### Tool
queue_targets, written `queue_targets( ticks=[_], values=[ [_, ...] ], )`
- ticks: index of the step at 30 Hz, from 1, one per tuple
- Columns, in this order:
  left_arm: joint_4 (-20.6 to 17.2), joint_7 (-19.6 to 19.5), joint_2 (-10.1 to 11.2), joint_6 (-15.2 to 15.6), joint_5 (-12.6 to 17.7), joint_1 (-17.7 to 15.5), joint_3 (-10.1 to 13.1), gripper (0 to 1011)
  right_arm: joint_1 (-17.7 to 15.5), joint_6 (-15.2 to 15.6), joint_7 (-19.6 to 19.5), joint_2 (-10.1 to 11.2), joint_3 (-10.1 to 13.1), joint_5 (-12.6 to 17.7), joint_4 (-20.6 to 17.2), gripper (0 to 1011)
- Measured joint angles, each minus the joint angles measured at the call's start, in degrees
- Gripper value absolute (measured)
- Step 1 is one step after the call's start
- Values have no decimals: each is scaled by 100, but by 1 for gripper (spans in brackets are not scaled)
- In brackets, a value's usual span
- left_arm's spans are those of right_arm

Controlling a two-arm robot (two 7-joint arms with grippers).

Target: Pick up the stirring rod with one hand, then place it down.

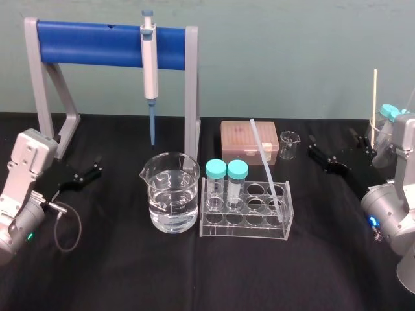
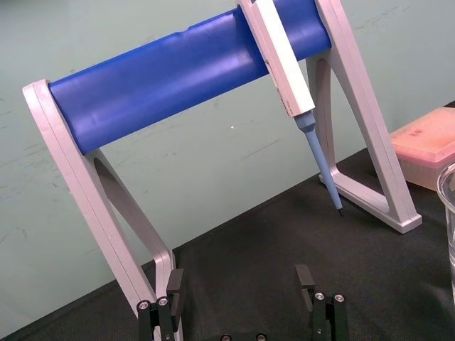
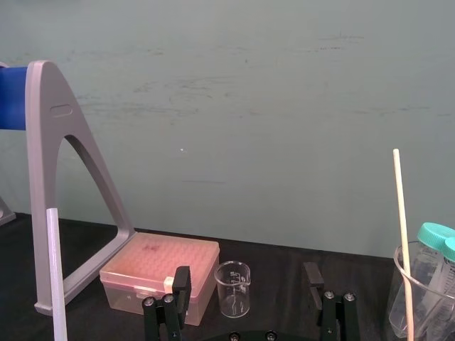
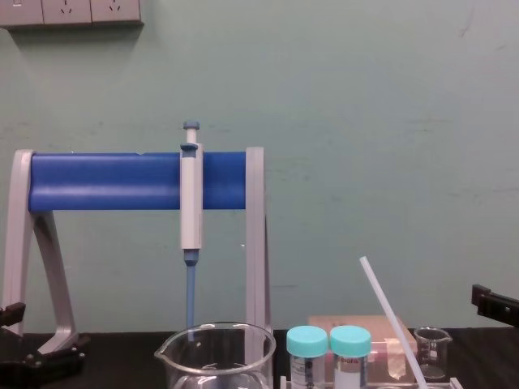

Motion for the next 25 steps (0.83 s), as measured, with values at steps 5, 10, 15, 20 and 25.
queue_targets(
  ticks=[5,10,15,20,25],
  values=[
    [0,0,0,0,0,0,0,1000,0,-1,2,0,0,1,0,1000],
    [0,0,0,0,0,0,0,1000,0,-1,3,0,0,1,0,1000],
    [0,0,0,0,0,0,0,1000,0,-2,4,0,0,1,0,1000],
    [0,0,0,0,0,0,0,1000,0,-1,4,0,0,1,0,1000],
    [0,0,0,0,0,0,0,1000,0,-1,4,0,1,1,0,1000]
  ],
)
